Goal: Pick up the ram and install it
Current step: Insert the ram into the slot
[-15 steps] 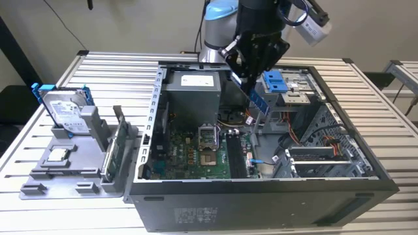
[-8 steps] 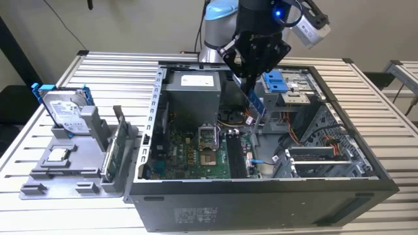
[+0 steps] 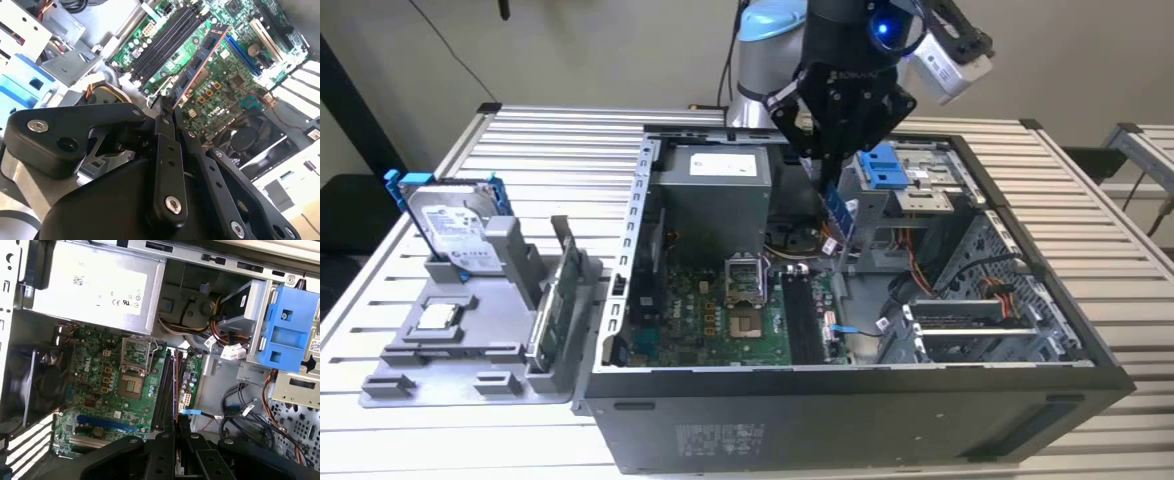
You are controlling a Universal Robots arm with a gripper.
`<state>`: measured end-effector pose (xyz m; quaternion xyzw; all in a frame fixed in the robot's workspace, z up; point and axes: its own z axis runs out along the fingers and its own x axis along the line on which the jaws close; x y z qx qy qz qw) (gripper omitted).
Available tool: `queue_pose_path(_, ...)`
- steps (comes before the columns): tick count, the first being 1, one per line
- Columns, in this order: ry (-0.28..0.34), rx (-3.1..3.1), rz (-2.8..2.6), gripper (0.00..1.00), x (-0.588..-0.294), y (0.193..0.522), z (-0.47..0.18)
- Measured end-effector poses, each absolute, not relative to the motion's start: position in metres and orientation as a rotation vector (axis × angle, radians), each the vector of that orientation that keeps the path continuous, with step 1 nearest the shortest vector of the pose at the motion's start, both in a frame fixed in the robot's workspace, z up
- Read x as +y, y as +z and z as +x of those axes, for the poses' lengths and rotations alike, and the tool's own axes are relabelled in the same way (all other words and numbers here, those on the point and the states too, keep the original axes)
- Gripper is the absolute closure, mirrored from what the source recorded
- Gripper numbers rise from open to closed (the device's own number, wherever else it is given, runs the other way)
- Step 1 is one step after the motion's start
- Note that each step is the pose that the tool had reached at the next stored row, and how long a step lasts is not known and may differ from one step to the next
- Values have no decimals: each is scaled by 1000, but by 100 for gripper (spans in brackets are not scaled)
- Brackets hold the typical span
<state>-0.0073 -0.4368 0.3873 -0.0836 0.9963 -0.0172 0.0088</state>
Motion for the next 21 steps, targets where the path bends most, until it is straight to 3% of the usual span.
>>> queue_pose_path(21,-57,3127,30,86,-437,384,-5)
